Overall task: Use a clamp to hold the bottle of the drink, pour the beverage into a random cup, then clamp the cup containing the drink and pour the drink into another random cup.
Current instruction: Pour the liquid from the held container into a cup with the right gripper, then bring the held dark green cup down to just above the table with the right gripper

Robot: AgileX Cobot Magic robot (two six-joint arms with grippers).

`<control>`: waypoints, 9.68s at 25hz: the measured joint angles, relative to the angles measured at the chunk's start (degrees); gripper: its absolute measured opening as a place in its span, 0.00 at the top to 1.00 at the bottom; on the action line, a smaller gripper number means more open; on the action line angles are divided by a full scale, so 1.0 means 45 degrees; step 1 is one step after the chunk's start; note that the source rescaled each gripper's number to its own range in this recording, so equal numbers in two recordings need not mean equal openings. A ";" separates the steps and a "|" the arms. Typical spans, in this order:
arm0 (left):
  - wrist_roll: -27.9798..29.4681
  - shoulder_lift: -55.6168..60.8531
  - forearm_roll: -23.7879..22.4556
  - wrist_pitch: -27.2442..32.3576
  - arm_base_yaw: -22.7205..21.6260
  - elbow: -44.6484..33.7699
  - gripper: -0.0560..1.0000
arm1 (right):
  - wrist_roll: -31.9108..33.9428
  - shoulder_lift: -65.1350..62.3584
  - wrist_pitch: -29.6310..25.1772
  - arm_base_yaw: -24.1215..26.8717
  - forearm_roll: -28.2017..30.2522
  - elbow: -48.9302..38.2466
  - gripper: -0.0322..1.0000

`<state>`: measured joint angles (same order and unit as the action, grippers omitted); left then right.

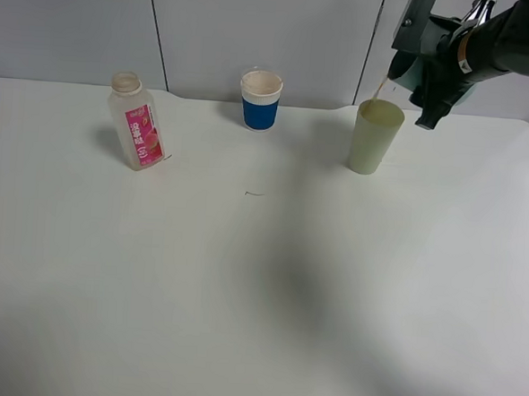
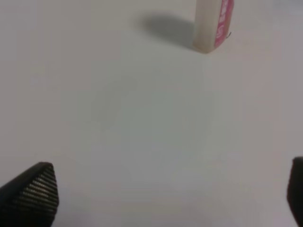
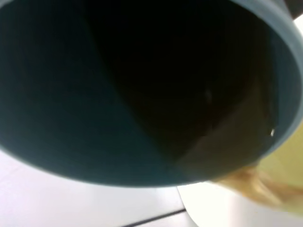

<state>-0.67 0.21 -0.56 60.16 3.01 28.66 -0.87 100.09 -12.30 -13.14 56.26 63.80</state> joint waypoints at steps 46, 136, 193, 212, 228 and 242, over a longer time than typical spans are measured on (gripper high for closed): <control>0.0000 0.0000 0.0000 0.0000 0.0000 0.0000 0.07 | -0.0631 0.0000 -0.0818 -0.0148 0.2015 0.0000 0.97; 0.0000 0.0000 0.0000 0.0000 0.0000 0.0000 0.07 | 1.4829 -0.0644 0.5170 -0.0405 0.2751 0.0114 0.97; 0.0000 0.0000 0.0000 0.0000 0.0000 0.0000 0.07 | 0.2749 0.5270 1.2293 -0.4340 -0.7234 -0.0117 0.97; 0.0000 0.0000 0.0000 0.0000 0.0000 0.0000 0.07 | 0.0482 0.6365 1.4223 -0.4224 -0.9811 -0.1869 0.97; 0.0000 0.0000 0.0000 0.0000 0.0000 0.0000 0.07 | 0.0192 0.7572 1.7181 -0.4211 -1.0476 -0.2213 0.97; 0.0000 0.0000 0.0000 0.0000 0.0000 0.0000 0.07 | 0.1136 0.7595 1.7194 -0.4211 -1.0820 -0.2213 0.97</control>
<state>-0.67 0.21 -0.56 60.16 3.01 28.66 4.25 134.27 65.07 -32.09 7.57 53.84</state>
